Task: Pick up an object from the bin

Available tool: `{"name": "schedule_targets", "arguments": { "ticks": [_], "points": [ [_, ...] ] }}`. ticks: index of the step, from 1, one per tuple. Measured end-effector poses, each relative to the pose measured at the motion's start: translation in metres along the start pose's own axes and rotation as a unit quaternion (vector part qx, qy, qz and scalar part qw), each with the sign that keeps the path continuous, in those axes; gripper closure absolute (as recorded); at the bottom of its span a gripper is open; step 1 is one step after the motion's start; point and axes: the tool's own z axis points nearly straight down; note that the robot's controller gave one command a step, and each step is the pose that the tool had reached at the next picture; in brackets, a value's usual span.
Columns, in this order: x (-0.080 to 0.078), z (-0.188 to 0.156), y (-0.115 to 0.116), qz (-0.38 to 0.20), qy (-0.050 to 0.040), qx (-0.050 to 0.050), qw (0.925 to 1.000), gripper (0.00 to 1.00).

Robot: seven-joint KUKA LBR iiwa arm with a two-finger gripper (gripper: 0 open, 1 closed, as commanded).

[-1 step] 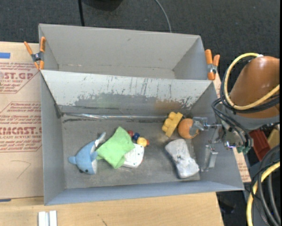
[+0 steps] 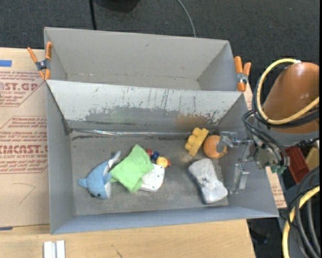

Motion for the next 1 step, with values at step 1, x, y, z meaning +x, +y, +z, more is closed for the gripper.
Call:
{"name": "schedule_targets", "arguments": {
  "ticks": [1],
  "points": [
    [-0.0007, 0.039, 0.0009, -0.085, -0.0031, 0.001, 0.9964, 0.0]
  ]
}}
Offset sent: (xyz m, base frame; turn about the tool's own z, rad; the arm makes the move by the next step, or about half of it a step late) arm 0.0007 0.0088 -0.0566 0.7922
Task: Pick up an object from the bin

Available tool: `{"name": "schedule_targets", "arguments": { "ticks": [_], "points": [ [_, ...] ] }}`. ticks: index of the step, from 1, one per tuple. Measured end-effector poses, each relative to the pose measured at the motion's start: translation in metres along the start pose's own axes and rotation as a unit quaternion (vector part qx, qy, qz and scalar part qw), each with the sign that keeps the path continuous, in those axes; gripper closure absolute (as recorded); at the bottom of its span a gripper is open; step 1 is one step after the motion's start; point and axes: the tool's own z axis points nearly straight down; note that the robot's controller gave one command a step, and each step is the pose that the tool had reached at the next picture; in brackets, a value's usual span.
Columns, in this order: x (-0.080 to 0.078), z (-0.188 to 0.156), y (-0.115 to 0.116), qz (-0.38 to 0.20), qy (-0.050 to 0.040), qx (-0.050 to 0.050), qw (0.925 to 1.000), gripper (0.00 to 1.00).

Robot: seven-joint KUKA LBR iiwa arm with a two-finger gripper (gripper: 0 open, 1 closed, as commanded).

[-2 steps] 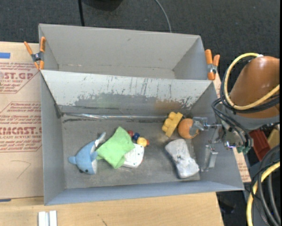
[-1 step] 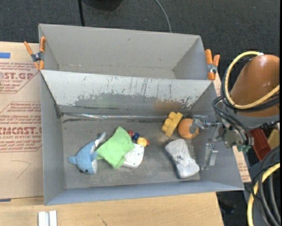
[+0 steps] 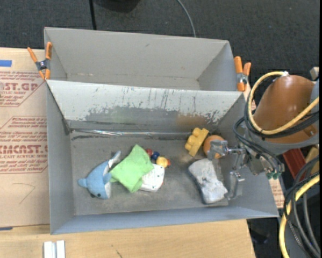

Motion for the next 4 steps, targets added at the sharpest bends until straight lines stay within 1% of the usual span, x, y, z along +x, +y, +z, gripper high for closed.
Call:
{"name": "schedule_targets", "arguments": {
  "ticks": [1, 2, 3, 4],
  "points": [
    [0.002, 0.029, 0.003, 0.022, 0.0044, -0.002, 0.9997, 0.0],
    [0.001, 0.043, 0.007, 0.094, 0.0029, -0.001, 0.9956, 0.0],
    [0.003, 0.07, 0.011, -0.144, 0.0027, -0.003, 0.9896, 0.0],
    [-0.001, 0.101, 0.011, -0.292, 0.0032, -0.003, 0.9564, 1.0]
  ]
}}
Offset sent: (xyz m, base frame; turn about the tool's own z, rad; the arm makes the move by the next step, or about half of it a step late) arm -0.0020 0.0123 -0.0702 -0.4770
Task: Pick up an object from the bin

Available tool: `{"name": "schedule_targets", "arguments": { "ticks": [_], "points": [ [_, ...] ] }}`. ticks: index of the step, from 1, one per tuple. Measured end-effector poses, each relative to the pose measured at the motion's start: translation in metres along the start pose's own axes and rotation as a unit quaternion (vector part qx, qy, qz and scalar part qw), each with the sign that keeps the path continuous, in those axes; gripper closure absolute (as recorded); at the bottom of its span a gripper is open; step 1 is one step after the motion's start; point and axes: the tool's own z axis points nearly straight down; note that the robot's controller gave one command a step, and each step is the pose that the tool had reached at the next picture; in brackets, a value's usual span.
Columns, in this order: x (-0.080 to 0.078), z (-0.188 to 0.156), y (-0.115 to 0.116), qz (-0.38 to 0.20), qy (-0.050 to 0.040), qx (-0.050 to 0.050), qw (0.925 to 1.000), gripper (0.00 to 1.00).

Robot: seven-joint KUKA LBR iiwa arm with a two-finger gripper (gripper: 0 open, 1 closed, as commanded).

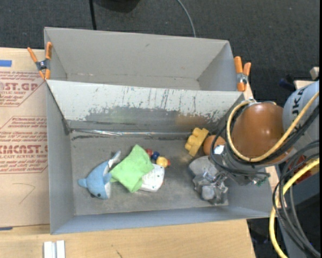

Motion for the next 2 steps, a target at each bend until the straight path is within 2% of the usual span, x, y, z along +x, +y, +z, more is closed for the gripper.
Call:
{"name": "schedule_targets", "arguments": {
  "ticks": [2],
  "points": [
    [0.0003, -0.0037, 0.0008, 0.0, 0.0003, -0.001, 1.0, 1.0]
  ]
}}
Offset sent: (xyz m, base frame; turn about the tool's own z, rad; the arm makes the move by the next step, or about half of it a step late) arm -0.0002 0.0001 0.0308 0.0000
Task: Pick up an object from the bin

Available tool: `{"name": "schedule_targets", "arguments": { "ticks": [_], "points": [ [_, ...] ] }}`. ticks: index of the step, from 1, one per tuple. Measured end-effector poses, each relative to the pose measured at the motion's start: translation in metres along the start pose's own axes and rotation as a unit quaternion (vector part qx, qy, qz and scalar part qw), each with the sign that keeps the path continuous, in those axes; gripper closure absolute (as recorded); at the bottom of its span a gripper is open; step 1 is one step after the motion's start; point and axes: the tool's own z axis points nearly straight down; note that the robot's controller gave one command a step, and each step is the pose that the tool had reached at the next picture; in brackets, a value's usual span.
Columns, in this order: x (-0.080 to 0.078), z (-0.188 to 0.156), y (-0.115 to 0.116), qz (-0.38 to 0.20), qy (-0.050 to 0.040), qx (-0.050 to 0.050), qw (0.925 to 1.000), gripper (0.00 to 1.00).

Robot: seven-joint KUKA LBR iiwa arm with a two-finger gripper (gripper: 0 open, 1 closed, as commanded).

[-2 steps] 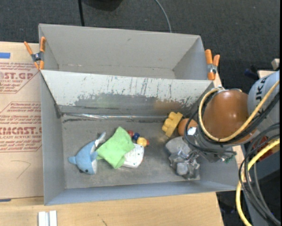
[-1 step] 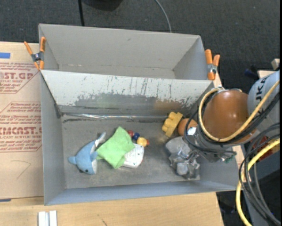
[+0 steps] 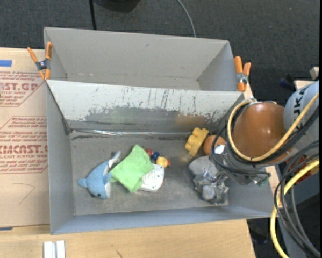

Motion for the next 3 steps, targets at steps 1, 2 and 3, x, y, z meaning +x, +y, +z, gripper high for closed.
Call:
{"name": "schedule_targets", "arguments": {
  "ticks": [1, 2, 3],
  "points": [
    [-0.001, -0.009, 0.0, 0.0, -0.0008, 0.001, 1.0, 1.0],
    [-0.001, -0.014, 0.0, 0.0, -0.001, 0.001, 1.0, 1.0],
    [-0.001, -0.019, 0.0, 0.0, -0.0008, 0.0, 1.0, 1.0]
  ]
}}
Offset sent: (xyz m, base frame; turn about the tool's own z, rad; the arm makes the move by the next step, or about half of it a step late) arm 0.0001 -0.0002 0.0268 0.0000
